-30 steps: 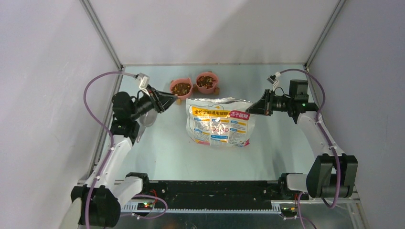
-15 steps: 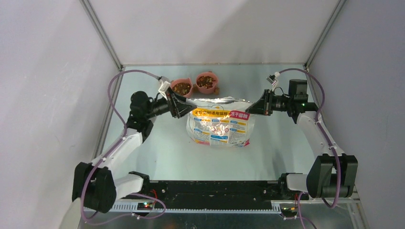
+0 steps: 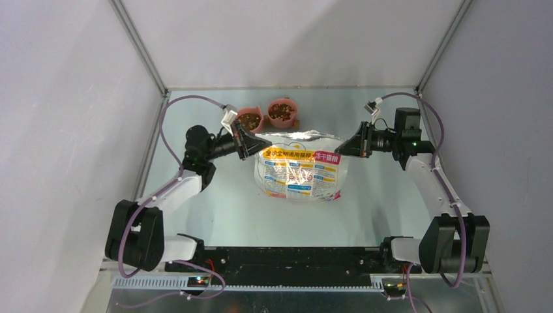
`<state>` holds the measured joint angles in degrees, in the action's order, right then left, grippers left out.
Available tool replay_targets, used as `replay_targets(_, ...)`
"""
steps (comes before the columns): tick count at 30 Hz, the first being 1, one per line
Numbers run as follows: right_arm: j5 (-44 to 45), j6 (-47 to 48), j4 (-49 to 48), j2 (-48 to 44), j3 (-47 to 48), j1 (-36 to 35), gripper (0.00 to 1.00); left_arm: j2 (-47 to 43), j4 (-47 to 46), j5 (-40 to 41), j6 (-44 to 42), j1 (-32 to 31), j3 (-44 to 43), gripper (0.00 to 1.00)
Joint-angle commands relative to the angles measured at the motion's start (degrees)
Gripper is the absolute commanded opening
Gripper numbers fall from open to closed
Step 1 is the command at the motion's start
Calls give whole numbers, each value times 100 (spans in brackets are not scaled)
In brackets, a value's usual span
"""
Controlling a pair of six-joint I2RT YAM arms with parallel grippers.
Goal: Serve the pet food
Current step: Close the pet food bag at the center of the board.
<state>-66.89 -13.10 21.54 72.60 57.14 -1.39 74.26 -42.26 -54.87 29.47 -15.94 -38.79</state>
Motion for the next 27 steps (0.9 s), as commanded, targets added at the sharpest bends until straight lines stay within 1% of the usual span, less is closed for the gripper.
replay_targets(1,-274,-993,-416,-41,179,75,0,-36,590,70,436,58,-380,0)
replay_targets(2,-268,-1362,-346,-20,177,186,0,-116,940,241,432,79,-457,0)
replay_targets(3,-257,-1493,-292,1,179,313,0,-176,1482,329,435,121,-561,0)
replay_targets(4,-213,-1665,-181,-12,177,349,0,-340,1659,491,462,146,-565,0)
replay_targets(5,-198,-1724,-144,-49,181,402,0,-416,2051,648,504,219,-566,0)
replay_targets(7,-178,-1905,-65,-113,177,499,0,-609,2534,650,620,398,-580,0)
replay_targets(11,-237,-2331,-113,-196,179,680,0,-958,2882,427,1051,642,-529,0)
replay_targets(15,-350,-2833,-574,-258,179,683,0,-1119,3084,112,1402,652,-570,0)
replay_targets(16,-366,-2822,-547,-230,180,674,0,-1122,3134,53,1436,653,-554,0)
replay_targets(19,-369,-2320,-74,32,72,661,0,-977,3330,-265,1278,727,-485,0)
replay_targets(23,-294,-1528,370,158,-102,704,0,-891,3323,-576,1022,1142,-263,0)
replay_targets(25,-360,-1161,419,87,-119,780,0,-926,3358,-719,688,1266,-249,0)
replay_targets(27,-511,-966,288,-23,-121,844,0,-917,3255,-933,564,1305,-279,0)
